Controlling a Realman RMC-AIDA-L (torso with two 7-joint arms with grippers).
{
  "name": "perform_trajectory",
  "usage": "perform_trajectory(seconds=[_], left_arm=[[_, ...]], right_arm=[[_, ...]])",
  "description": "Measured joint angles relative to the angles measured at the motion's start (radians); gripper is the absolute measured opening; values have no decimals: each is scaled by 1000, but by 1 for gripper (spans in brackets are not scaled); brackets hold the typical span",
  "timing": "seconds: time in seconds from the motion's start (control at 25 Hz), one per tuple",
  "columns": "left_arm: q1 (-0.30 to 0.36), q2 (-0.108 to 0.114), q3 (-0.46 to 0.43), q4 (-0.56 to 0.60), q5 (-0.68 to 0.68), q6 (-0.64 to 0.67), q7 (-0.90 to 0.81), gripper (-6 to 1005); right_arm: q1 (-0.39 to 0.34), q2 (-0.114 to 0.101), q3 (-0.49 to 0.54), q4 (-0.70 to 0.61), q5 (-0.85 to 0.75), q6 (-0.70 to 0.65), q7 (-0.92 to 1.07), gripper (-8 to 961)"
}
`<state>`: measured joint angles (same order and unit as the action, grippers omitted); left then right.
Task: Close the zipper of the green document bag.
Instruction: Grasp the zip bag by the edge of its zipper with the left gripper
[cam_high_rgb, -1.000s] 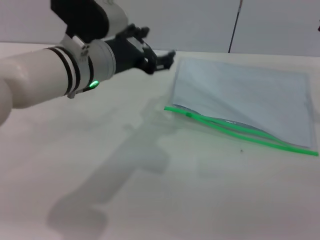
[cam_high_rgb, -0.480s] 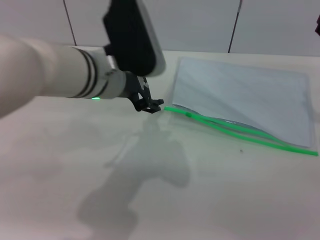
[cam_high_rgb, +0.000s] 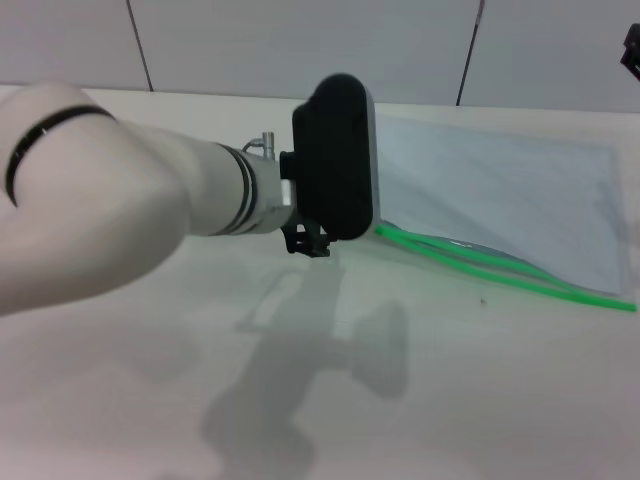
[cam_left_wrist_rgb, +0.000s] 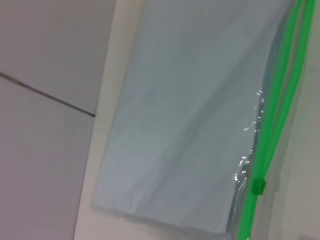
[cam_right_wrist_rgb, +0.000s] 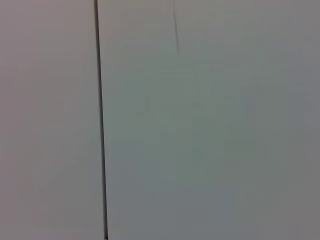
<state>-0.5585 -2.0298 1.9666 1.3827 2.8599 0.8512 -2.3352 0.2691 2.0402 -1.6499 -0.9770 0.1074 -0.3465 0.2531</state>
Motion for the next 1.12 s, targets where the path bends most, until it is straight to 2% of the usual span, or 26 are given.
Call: perform_trajectory(seconds=[1.12], left_arm=[[-50,-4,127,-312,-7,-471,19,796]], right_arm=[[13,0,-16,1,0,0,23,829]])
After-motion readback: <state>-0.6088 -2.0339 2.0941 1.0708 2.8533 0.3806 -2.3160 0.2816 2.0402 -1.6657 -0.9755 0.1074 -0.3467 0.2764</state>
